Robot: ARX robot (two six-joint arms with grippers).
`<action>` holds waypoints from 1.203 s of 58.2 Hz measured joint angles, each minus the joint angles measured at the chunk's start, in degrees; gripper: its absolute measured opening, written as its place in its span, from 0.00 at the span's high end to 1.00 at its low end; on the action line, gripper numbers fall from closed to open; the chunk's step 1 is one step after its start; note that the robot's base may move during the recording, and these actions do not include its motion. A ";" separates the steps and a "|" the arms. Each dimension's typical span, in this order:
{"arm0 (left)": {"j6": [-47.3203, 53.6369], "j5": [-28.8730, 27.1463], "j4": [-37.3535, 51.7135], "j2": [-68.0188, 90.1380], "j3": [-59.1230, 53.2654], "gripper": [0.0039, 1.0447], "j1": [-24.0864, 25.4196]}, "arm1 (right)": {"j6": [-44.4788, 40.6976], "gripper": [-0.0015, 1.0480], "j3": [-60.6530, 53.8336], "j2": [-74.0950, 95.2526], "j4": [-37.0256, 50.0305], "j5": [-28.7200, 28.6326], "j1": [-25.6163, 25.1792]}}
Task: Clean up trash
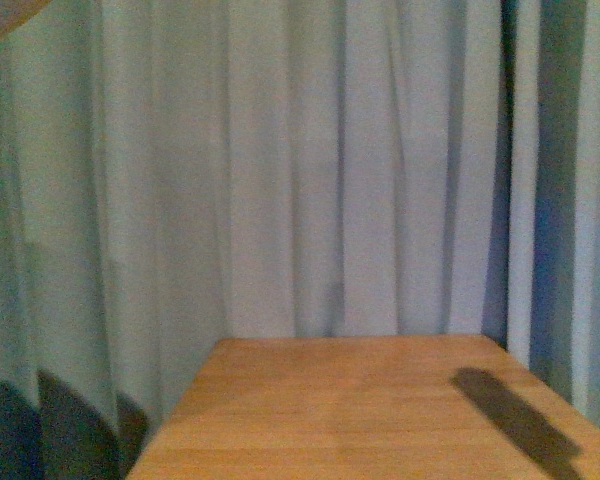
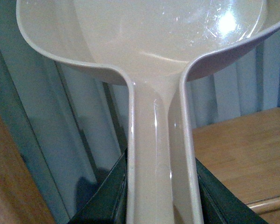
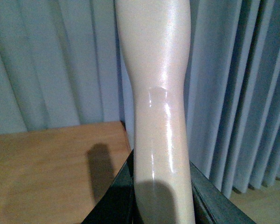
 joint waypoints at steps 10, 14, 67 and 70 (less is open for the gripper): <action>-0.02 -0.24 0.00 0.02 -0.02 0.74 -0.02 | 0.17 0.81 0.00 -0.57 0.07 0.07 -0.02; -0.07 -0.48 0.02 -0.15 -0.02 0.74 -0.02 | 0.17 0.81 -0.04 -0.48 0.07 -0.02 -0.02; -0.42 -0.28 0.00 -0.15 -0.39 0.74 -0.02 | 0.17 0.81 -0.15 -0.13 0.07 -0.26 0.00; -0.39 -0.31 -0.04 -0.17 -0.46 0.74 -0.02 | 0.17 0.81 -0.15 -0.13 0.07 -0.26 0.00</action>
